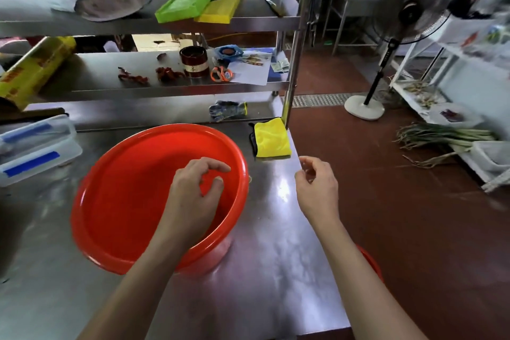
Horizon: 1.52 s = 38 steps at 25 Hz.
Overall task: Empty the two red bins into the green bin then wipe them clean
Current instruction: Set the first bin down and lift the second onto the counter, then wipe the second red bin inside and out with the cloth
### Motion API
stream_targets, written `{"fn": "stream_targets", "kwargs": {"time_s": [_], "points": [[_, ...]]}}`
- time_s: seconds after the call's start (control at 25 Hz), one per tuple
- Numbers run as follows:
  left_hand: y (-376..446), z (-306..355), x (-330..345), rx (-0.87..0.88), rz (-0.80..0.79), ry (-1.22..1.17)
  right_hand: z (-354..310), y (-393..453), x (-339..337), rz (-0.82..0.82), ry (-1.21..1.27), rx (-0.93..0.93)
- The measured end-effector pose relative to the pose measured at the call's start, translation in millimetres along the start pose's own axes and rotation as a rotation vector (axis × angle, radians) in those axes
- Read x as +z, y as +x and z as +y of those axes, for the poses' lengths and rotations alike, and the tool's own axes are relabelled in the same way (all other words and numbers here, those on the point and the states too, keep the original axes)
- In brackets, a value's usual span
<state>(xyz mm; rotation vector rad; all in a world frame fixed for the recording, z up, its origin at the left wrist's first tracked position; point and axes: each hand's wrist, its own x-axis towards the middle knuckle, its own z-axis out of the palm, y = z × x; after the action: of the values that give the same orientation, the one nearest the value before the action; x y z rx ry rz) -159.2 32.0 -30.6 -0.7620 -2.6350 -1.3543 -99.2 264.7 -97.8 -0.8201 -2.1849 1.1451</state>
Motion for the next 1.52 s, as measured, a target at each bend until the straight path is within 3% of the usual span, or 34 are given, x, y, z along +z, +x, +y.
{"fn": "stream_targets", "kwargs": {"time_s": [0.56, 0.88, 1.12, 1.28, 1.52], "points": [[52.1, 33.7, 150.2, -0.071, -0.08, -0.009, 95.5, 103.1, -19.6, -0.104, -0.074, 0.006], [90.0, -25.7, 246.9, -0.197, -0.174, 0.051, 148.5, 149.0, 22.9, -0.242, -0.103, 0.043], [131.5, -87.4, 308.8, -0.285, -0.142, 0.053, 190.4, 196.5, 78.3, -0.3, -0.1, 0.068], [158.3, -121.1, 348.6, -0.283, -0.127, 0.239, 215.8, 223.8, 110.9, -0.336, -0.119, 0.087], [205.4, -156.1, 392.8, -0.232, -0.19, 0.299, 229.1, 252.5, 140.2, -0.304, -0.097, 0.042]]}}
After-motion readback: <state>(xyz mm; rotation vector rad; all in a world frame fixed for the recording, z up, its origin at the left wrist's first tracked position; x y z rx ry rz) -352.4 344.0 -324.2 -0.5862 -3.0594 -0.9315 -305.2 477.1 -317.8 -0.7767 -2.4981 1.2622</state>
